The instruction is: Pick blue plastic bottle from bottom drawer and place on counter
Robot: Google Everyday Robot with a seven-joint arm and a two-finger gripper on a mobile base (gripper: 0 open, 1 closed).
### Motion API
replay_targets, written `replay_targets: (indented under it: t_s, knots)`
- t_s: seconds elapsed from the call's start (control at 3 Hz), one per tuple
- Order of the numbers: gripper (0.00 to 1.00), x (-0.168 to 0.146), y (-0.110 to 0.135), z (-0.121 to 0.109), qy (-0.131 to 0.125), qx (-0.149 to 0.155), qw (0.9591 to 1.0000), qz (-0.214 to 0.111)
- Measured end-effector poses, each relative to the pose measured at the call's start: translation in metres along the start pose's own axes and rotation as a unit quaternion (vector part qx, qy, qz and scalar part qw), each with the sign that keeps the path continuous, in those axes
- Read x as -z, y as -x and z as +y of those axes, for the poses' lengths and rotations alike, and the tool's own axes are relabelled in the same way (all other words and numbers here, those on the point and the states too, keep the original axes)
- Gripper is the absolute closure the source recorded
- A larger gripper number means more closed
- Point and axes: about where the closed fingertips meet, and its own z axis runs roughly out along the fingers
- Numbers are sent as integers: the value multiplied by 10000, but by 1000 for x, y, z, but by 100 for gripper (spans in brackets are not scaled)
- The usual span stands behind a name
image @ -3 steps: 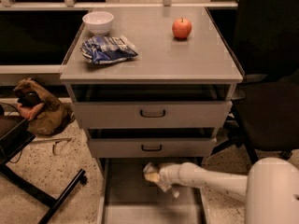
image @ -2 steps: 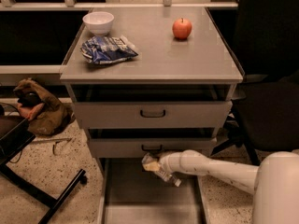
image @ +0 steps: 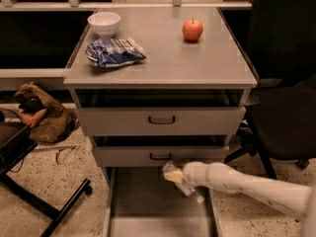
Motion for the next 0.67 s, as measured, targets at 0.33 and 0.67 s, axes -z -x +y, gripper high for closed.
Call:
replay_targets:
  t_s: [0.33, 0.67]
  knots:
    - [100, 82, -41, 9, -90, -374, 9992, 85]
    - [100, 153, -76, 6, -302, -547, 9980, 75]
